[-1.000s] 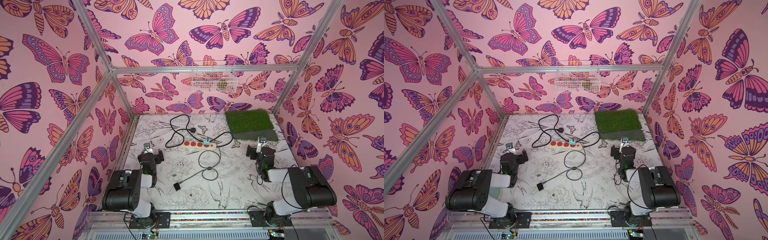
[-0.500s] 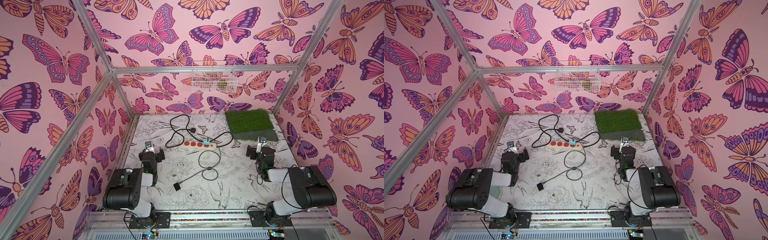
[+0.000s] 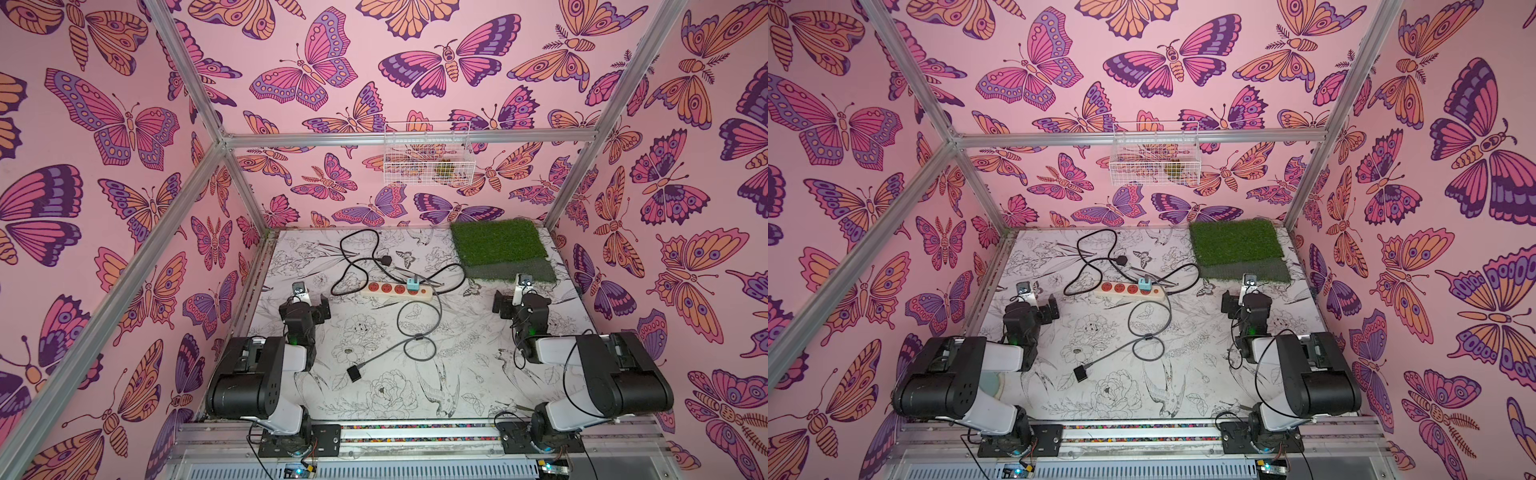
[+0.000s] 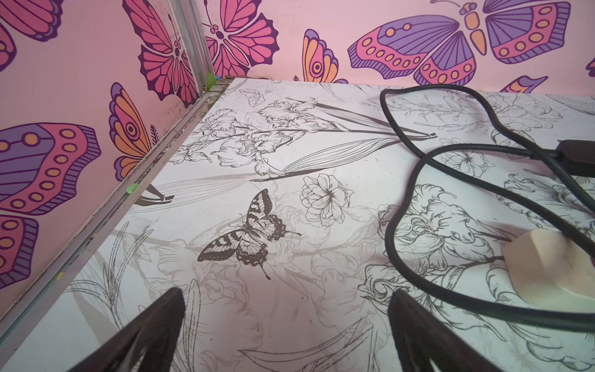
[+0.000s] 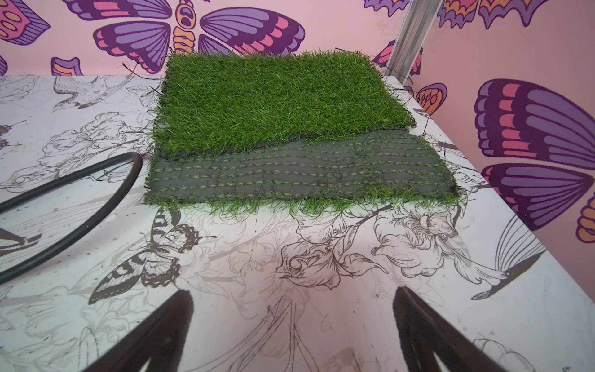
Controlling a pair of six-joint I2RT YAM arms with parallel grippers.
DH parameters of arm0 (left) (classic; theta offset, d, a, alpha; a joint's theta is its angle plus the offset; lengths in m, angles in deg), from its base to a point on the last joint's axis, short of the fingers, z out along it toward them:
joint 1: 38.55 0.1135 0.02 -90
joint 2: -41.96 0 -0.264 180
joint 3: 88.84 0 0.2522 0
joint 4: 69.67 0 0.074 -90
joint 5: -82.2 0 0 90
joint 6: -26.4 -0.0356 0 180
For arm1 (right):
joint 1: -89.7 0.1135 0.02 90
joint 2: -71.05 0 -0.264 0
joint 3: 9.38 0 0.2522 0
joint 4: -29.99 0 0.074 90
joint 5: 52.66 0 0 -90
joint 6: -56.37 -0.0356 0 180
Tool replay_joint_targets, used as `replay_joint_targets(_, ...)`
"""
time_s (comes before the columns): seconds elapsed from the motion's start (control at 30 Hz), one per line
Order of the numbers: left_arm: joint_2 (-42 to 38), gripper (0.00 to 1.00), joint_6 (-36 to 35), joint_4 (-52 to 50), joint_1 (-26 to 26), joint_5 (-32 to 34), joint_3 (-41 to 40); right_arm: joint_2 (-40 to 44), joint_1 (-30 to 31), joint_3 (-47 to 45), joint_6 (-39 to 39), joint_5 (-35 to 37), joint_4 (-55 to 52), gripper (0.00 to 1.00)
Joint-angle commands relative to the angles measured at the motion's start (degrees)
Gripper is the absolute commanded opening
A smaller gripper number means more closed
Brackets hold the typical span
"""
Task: Charge mp3
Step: Reset both arms
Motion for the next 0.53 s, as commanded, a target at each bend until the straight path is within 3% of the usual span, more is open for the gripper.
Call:
replay_joint_targets(0.0, 0.51, 1.0, -0.65, -0.41, -0.1, 0.27, 0.52, 0.74, -0.49, 1.33, -0.69, 0.11, -0.76, 0.99)
replay_joint_targets(0.5, 0.51, 1.0, -0.59, -0.45, -0.12, 0.27, 0.51, 0.74, -0.54, 1.44, -0.72, 0.03, -0.93, 0.99)
